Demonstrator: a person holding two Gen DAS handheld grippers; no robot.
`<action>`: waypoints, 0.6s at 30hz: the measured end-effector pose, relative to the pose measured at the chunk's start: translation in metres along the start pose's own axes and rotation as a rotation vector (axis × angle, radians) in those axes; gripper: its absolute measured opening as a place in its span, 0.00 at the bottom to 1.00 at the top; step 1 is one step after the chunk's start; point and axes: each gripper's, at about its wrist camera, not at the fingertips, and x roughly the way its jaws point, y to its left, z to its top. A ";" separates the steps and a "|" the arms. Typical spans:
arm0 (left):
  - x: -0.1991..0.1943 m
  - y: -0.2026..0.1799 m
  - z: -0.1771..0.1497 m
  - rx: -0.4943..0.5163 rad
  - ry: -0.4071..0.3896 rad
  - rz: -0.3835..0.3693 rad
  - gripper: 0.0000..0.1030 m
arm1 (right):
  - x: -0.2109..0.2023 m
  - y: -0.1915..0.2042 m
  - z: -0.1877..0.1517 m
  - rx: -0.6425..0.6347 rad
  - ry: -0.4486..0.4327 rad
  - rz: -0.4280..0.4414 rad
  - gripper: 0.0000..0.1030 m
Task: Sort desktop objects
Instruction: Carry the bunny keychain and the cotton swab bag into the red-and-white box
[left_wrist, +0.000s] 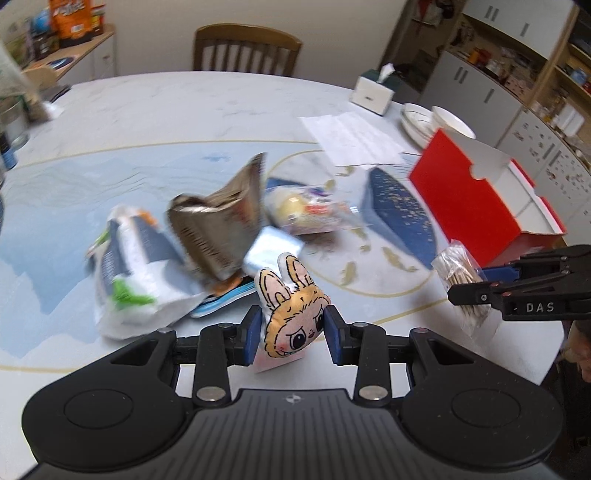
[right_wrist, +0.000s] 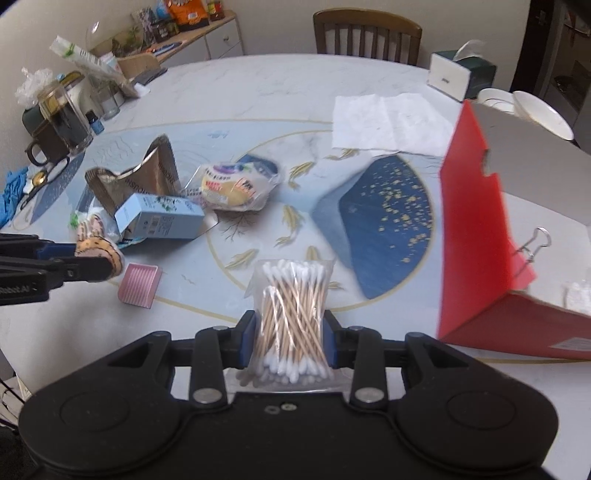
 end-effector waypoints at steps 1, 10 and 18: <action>0.000 -0.004 0.002 0.010 -0.001 -0.007 0.33 | -0.005 -0.003 0.000 0.003 -0.007 0.000 0.34; 0.003 -0.048 0.029 0.089 -0.021 -0.076 0.33 | -0.040 -0.033 0.007 -0.004 -0.068 0.011 0.34; 0.008 -0.084 0.054 0.128 -0.041 -0.109 0.33 | -0.064 -0.066 0.017 0.006 -0.128 0.003 0.34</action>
